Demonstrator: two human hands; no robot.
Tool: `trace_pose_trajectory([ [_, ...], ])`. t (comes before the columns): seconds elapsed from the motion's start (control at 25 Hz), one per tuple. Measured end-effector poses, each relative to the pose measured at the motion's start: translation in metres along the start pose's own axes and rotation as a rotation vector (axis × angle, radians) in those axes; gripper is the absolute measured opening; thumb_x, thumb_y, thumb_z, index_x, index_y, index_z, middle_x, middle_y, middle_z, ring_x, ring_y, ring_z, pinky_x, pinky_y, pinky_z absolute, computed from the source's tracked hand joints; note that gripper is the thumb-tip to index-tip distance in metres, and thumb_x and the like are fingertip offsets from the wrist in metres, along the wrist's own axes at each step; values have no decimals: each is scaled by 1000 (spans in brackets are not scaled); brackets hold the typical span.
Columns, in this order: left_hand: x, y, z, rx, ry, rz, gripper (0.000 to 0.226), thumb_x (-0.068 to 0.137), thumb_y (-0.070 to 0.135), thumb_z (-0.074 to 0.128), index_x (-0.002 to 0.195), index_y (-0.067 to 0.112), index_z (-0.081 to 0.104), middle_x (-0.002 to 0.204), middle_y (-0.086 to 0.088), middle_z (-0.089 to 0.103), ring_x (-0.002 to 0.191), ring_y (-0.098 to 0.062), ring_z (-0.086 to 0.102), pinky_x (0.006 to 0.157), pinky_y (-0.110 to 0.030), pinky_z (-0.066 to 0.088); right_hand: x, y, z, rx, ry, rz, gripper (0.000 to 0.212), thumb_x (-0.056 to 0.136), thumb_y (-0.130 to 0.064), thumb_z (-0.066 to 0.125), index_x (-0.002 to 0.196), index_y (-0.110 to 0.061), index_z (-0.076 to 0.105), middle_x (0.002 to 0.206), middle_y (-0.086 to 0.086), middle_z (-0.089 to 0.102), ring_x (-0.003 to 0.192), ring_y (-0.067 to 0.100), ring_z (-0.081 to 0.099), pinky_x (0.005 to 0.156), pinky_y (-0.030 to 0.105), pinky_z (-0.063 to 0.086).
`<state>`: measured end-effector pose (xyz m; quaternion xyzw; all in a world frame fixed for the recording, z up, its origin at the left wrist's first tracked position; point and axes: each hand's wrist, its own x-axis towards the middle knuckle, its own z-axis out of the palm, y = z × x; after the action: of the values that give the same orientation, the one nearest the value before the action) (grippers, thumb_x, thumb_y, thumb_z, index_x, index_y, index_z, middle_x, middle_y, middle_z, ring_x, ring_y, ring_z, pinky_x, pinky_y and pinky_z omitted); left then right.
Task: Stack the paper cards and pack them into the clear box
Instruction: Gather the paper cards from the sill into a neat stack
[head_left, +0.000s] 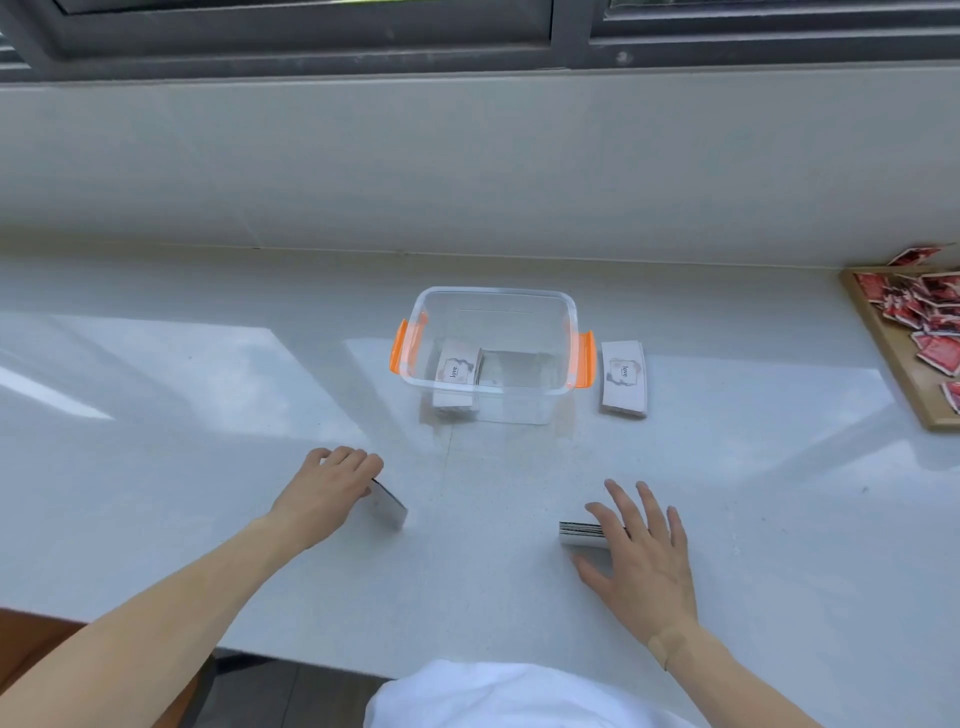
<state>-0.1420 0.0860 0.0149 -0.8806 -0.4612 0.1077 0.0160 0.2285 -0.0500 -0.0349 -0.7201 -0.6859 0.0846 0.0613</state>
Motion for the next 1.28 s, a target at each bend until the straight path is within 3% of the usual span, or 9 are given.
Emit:
trace_pose_trajectory([
  [0.2, 29, 77, -3, -477, 43, -163, 15, 98, 12, 42, 109, 21, 48, 102, 2, 56, 89, -24, 54, 67, -32, 35, 0, 0, 0, 0, 8, 15, 65, 80, -59, 44, 138, -29, 41, 150, -5, 40, 141, 28, 26, 111, 52, 23],
  [0.48, 62, 181, -11, -690, 13, -42, 38, 90, 1, 43, 115, 30, 46, 113, 6, 53, 103, -20, 52, 72, -32, 39, -3, 0, 2, 41, 3, 15, 90, 75, -52, 65, 148, -31, 18, 155, -5, 31, 143, 28, 21, 111, 52, 21],
  [0.64, 67, 207, -17, -1002, -98, 26, 55, 79, -12, 38, 117, 24, 54, 116, 2, 59, 108, -16, 55, 91, -36, 48, -4, 1, 5, 45, 21, 13, 87, 75, -51, 63, 148, -30, 19, 154, 0, 29, 143, 32, 18, 111, 50, 20],
  [0.8, 70, 224, -22, -1334, -211, -123, 62, 69, -13, 33, 112, 22, 63, 117, 2, 65, 112, -9, 58, 100, -27, 44, -3, 0, 6, 37, 9, 34, 88, 76, -53, 60, 149, -24, 18, 150, 1, 33, 139, 31, 25, 110, 48, 25],
  [0.92, 72, 234, -21, -1310, -268, -150, 56, 71, -5, 42, 115, 25, 59, 120, 3, 61, 115, -9, 55, 100, -27, 45, -1, -3, 1, 70, -24, 61, 86, 71, -45, 72, 143, -21, 30, 141, -1, 46, 130, 28, 37, 102, 45, 42],
  [1.08, 72, 238, -12, -878, -197, -41, 38, 85, 6, 46, 120, 21, 49, 119, -2, 54, 111, -22, 50, 91, -38, 42, -2, -2, -6, 200, 28, 39, 73, 66, -13, 76, 131, -26, 45, 126, -5, 57, 112, 21, 50, 85, 38, 52],
  [1.2, 70, 235, -7, -762, -141, -10, 29, 88, 13, 47, 116, 22, 48, 116, 0, 53, 106, -23, 47, 84, -37, 40, -4, 13, -13, 309, 23, 118, 49, 71, -14, 76, 112, -32, 57, 122, -11, 54, 105, 14, 52, 60, 26, 46],
  [1.28, 69, 234, -4, -838, -118, -36, 24, 88, 15, 50, 112, 20, 51, 112, 0, 55, 104, -23, 46, 84, -37, 42, -5, 20, -15, 322, 13, 162, 32, 75, -21, 75, 102, -32, 61, 110, -14, 57, 98, 14, 56, 58, 26, 43],
])
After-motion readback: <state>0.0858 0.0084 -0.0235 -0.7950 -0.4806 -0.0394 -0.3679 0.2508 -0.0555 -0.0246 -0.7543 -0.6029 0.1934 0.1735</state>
